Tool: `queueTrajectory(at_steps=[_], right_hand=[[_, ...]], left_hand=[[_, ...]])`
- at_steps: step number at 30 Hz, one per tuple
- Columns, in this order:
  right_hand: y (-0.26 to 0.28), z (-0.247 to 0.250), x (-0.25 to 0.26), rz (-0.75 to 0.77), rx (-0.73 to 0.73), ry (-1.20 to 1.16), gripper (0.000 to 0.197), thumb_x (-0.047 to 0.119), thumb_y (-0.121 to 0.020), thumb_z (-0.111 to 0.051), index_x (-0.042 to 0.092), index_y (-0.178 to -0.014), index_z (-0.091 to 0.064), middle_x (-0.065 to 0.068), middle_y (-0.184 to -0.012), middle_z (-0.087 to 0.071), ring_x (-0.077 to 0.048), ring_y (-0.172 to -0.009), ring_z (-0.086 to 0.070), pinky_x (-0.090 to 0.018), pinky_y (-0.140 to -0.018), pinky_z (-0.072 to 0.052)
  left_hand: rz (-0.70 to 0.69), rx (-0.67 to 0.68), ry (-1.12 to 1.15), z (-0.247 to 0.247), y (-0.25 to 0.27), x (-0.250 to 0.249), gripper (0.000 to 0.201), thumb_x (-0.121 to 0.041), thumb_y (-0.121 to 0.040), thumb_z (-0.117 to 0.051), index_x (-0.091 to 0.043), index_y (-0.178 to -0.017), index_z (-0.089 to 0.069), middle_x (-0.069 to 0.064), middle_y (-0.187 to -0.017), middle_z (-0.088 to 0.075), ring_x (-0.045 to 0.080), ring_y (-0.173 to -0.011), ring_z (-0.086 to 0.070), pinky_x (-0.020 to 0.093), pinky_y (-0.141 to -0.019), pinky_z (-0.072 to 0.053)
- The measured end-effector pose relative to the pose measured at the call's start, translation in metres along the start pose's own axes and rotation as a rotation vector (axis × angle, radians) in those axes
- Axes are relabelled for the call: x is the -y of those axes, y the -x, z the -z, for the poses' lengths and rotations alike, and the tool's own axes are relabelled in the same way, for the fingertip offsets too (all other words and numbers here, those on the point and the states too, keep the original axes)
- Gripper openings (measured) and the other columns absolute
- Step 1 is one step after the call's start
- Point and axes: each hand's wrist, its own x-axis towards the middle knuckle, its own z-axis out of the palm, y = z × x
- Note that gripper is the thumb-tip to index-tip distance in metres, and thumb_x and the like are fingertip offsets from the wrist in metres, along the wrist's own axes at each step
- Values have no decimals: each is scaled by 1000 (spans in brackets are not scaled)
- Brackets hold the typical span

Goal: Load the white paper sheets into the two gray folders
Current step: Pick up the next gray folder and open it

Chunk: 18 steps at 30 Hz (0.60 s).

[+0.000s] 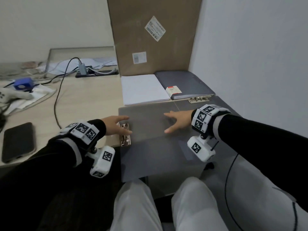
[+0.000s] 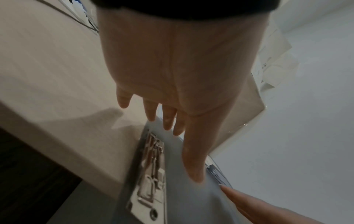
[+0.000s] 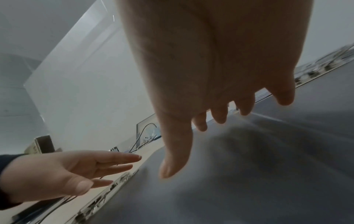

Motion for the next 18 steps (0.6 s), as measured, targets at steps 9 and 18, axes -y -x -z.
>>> queueTrajectory(at_steps=[9, 18], right_hand=[[-14, -16, 12, -1, 69, 149, 110, 56, -74, -69, 27, -153, 3, -6, -162, 6, -28, -149, -3, -41, -120, -7], [-9, -15, 12, 27, 60, 159, 109, 55, -75, -68, 25, -153, 1, -6, -162, 5, -27, -149, -6, -41, -120, -10]], left_hand=[[31, 84, -277, -9, 10, 1, 92, -27, -78, -74, -18, -151, -19, -1, -153, -32, 14, -142, -30, 21, -113, -21], [-16, 36, -387, -12, 4, 0, 92, -41, -72, -76, -19, -148, -27, 1, -149, -34, 19, -139, -33, 29, -115, -25]])
